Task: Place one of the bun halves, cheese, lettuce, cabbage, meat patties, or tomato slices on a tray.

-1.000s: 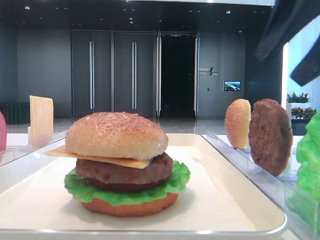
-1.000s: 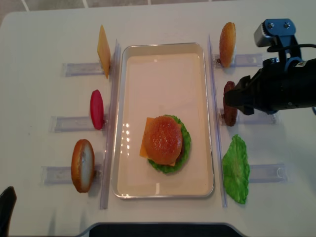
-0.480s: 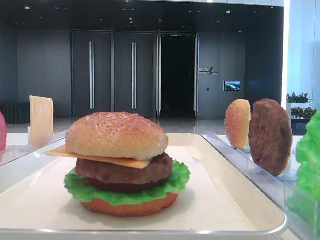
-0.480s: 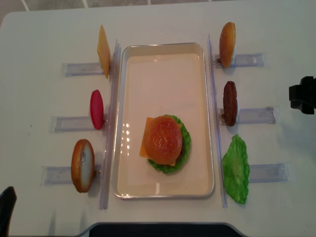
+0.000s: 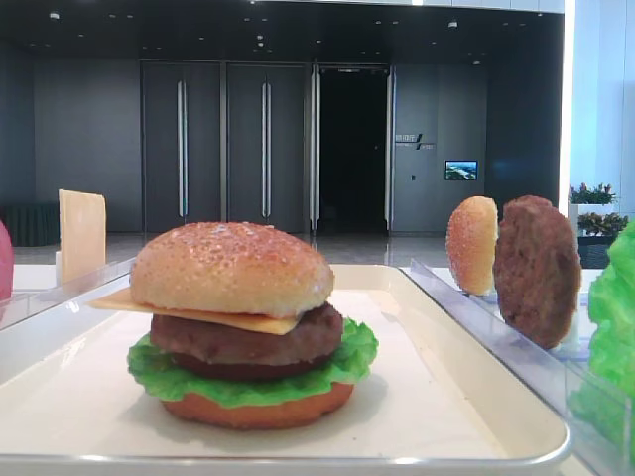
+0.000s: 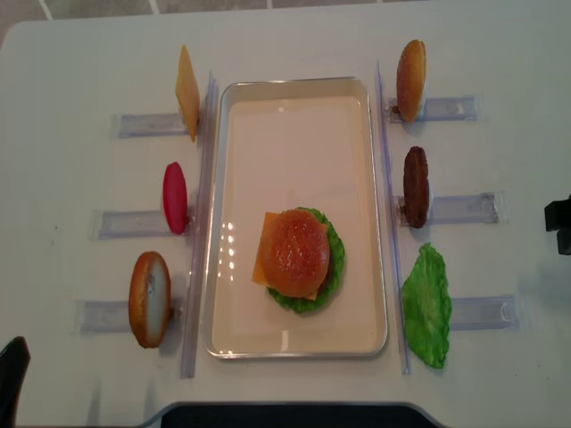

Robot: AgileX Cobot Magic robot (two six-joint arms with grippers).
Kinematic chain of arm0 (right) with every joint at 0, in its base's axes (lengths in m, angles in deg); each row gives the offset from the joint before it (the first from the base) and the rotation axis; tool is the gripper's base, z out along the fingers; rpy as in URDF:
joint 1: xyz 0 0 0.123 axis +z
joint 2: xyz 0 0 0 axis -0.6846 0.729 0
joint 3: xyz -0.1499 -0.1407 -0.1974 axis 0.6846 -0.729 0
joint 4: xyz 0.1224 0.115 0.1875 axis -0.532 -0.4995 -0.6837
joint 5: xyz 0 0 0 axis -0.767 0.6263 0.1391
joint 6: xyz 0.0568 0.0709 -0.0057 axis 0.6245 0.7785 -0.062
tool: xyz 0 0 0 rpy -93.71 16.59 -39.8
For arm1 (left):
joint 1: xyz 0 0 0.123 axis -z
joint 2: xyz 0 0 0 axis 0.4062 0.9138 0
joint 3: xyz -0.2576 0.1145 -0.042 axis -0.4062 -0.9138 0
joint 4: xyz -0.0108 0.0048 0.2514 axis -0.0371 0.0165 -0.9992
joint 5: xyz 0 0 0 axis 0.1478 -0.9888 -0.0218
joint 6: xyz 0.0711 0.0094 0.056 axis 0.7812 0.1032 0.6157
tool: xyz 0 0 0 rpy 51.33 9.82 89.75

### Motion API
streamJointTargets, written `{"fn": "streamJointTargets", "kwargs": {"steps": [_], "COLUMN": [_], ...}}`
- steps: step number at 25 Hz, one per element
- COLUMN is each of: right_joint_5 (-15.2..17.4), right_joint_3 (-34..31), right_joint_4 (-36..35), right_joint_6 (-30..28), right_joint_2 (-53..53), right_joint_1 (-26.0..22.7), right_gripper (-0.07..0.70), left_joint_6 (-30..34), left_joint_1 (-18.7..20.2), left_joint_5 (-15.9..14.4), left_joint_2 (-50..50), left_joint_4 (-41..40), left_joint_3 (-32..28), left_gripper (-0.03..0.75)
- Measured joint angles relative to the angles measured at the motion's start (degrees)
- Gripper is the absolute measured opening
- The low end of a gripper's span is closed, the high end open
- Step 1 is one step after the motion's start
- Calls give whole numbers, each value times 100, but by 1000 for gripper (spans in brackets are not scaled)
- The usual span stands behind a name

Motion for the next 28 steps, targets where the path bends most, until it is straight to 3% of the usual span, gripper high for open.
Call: {"fn": "streamJointTargets", "kwargs": {"steps": [14, 28], "right_joint_5": [723, 897], "right_joint_3": [-1106, -1246], "right_joint_4": [94, 353], "right_joint_6": [381, 447], "right_joint_2": [-3524, -6295], "right_joint_1": [271, 271], "right_gripper": [454, 454], "left_joint_6": [0, 0], "left_joint_1": [0, 0], "left_joint_5": [0, 0], "left_joint_2": [0, 0], "left_joint_4": [0, 0], "left_joint_3": [0, 0], "left_gripper": [643, 643]}}
